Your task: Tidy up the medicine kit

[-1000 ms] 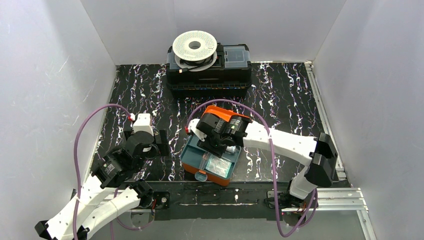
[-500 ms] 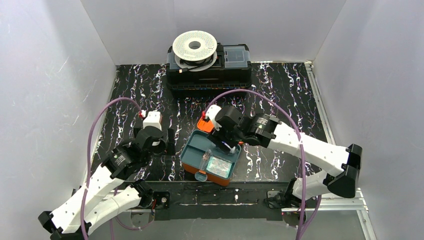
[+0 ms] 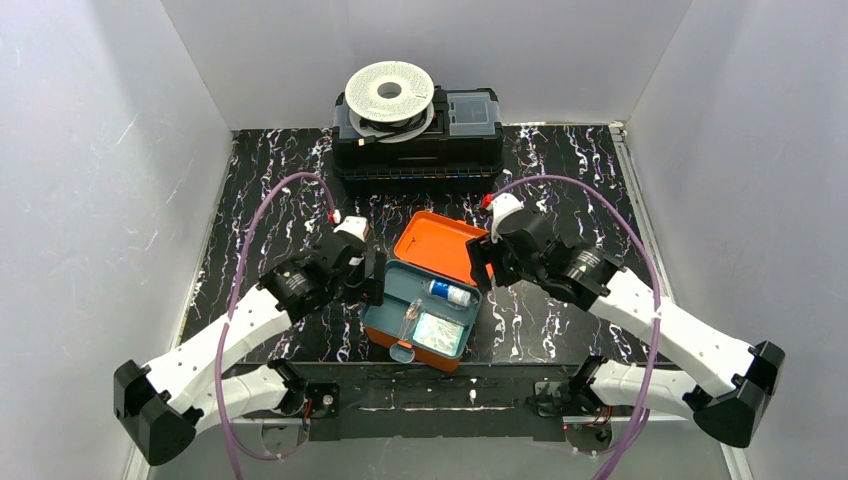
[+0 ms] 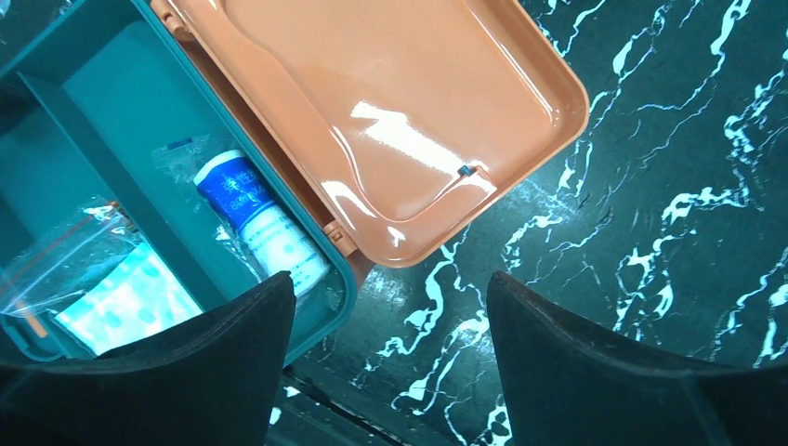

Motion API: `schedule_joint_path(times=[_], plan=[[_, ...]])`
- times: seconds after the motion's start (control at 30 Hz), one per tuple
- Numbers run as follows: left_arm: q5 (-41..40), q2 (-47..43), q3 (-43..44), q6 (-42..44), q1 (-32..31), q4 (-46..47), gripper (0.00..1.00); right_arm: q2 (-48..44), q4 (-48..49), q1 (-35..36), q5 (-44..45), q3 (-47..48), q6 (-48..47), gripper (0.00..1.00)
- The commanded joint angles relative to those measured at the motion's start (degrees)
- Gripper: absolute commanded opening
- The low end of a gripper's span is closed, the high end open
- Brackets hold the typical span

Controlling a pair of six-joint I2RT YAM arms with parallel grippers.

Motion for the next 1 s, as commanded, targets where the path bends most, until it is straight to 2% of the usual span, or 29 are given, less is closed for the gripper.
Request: schedule_joint_path(times=[0.0, 0.17, 0.47, 0.7, 0.97], plan=[[6.0, 1.6, 1.0, 0.3, 0.7, 3.4, 0.98, -3.3, 5.5, -0.6, -1.4, -3.2, 4.2, 0.82], [9.2, 0.4, -1.1, -0.9, 0.9, 4.0, 0.93, -4.3, 5.0, -0.7, -1.6, -5.8, 5.0, 0.82], [11.3, 0.0, -3.0, -2.3, 0.9, 2.1, 0.65, -4.4, 7.6, -0.6, -3.2, -9.0, 6.3, 0.81], [10.1, 1.0, -3.4, -2.7, 0.9, 1.6, 0.51, -4.9, 8.6, -0.7, -2.9, -11.2, 8.0, 0.82], [8.4, 3.8, -3.3, -2.8, 0.9, 1.8, 0.22, -8.2, 10.9, -1.7, 0.1, -14.1, 13.0, 0.87]])
